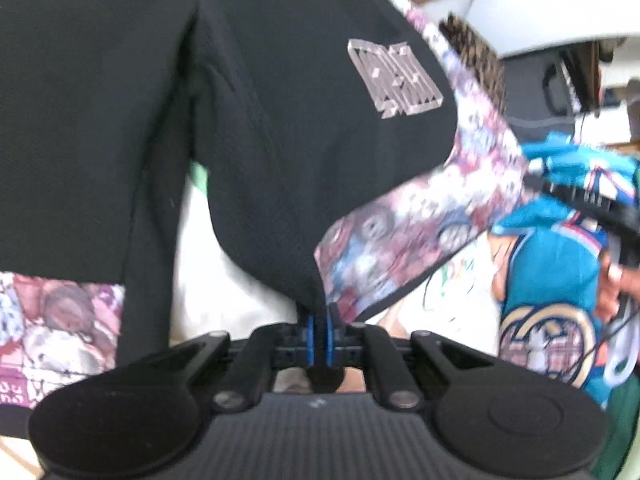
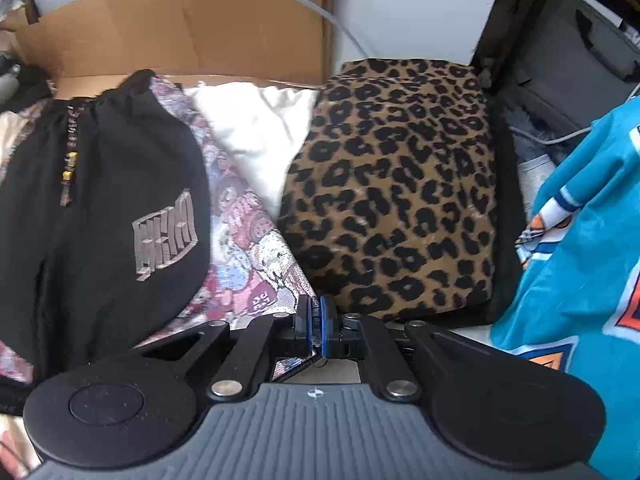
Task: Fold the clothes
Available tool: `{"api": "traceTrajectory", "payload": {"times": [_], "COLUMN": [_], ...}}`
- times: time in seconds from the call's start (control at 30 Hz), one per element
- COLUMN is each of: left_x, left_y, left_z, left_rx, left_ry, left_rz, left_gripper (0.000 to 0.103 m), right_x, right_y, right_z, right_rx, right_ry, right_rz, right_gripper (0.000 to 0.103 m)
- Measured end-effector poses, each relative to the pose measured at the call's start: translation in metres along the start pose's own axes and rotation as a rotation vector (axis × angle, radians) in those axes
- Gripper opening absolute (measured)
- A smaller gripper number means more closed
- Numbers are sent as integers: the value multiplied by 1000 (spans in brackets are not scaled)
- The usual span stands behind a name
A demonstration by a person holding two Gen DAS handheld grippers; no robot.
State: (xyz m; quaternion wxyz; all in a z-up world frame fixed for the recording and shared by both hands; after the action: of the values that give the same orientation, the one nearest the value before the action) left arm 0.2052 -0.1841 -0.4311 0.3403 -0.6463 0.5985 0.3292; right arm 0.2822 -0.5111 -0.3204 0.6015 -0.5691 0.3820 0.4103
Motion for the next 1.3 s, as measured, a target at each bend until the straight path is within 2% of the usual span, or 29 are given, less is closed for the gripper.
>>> {"api": "traceTrajectory", "payload": {"times": [0.03,0.17,0.2,0.23,0.27,0.3,0.33,0.37,0.5,0.57,0.6,0.63,0.67,0.7,0.73,0.77,0.8,0.87,1.03,1.17,1.27,1.3], "left_x": [4,7,5,3,1,0,0,0,5,4,4,6,8,11,13,14,15,16,13,16,17,15], "left_y": [1,2,1,0,-2,-4,-4,-4,-4,-3,-2,-1,-1,-1,0,1,1,2,5,7,8,8], "left_z": [0,3,3,3,3,4,3,2,1,-1,-1,1,3,5,6,7,8,8,2,1,-5,-7], "left_rx": [8,17,18,15,11,8,12,17,25,23,21,14,0,-13,-26,-37,-46,-55,-4,37,102,106], "left_ry": [-16,-44,-41,-36,-31,-26,-24,-26,-43,-44,-44,-41,-28,-15,-3,5,16,42,39,-1,-47,-43], "left_rz": [15,26,19,9,0,-5,-5,-5,-21,-22,-22,-15,-1,12,23,30,39,66,79,90,97,93], "left_gripper": [11,21,29,43,49,56,58,58,56,51,41,25,15,6,6,6,5,4,3,3,14,21], "right_x": [3,13,14,15,16,16,16,18,32,39,43,45,46,46,47,47,46,39,24,31,41,39], "right_y": [0,-1,1,4,6,8,11,15,26,30,32,33,33,34,33,33,32,26,16,18,18,18], "right_z": [-3,-14,-17,-21,-24,-27,-31,-34,-44,-48,-50,-51,-52,-52,-51,-48,-46,-39,-30,-26,-21,-19], "right_rx": [3,27,51,74,97,125,156,188,301,351,376,400,416,418,404,381,358,306,225,198,172,163], "right_ry": [10,33,16,0,-16,-34,-52,-72,-121,-136,-143,-159,-175,-185,-185,-170,-152,-131,-95,-36,46,55], "right_rz": [0,-3,-7,-11,-15,-20,-26,-24,-26,-36,-41,-56,-73,-83,-85,-77,-66,-58,-48,-19,39,38], "right_gripper": [3,8,12,26,33,47,54,54,54,54,54,54,53,46,26,13,5,4,4,4,11,11]}}
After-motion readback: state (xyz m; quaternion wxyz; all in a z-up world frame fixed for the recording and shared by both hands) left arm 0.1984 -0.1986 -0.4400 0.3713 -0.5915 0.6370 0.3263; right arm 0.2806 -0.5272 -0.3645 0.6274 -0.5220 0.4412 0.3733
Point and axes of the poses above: each gripper's, at about its wrist camera, not at the fingertips, and x roughly the way its jaws point, z to its left, y to its underside, the point moved 3 cm from there along x, roughly the way its jaws point, and after that the axes turned 6 degrees about -y, right-handed, at the moved point
